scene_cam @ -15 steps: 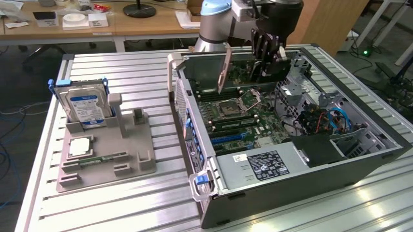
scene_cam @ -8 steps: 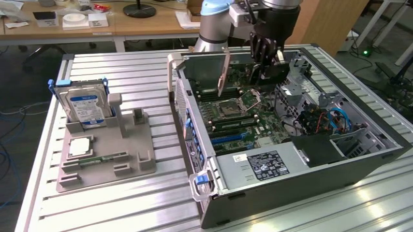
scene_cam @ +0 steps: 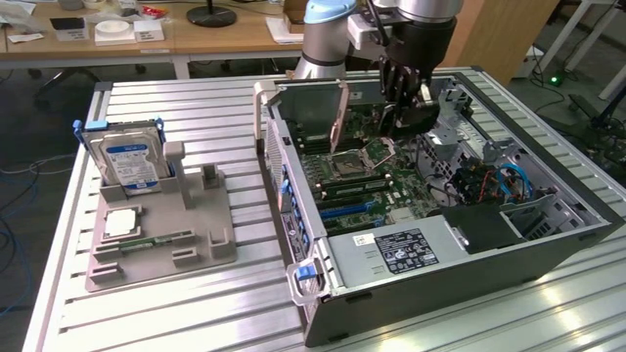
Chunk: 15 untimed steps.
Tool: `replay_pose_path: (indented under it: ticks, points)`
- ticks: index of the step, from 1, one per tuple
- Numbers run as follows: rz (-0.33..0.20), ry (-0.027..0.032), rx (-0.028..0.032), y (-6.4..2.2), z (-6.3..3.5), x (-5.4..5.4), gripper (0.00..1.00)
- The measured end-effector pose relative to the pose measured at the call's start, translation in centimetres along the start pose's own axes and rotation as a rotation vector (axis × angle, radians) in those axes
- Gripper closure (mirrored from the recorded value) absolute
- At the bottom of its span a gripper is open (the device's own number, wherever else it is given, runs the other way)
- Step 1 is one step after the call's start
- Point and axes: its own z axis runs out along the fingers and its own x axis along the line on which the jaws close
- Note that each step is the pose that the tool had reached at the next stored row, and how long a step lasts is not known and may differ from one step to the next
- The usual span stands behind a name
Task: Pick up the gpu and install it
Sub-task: 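Insert the gpu into the slot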
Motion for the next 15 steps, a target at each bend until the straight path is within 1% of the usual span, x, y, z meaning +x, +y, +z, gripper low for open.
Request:
replay_pose_path:
  ticks: [2,6,10,15]
  points:
    - [-0.009,-0.0013,-0.0003,0.22,0.15,0.0,0.72]
    - [-0.054,-0.0064,-0.0007,0.33,0.53,0.1,0.72]
    - [-0.054,-0.0065,-0.0007,0.43,0.70,0.4,0.72]
    - [-0.051,-0.0061,-0.0008,1.47,1.15,0.5,0.72]
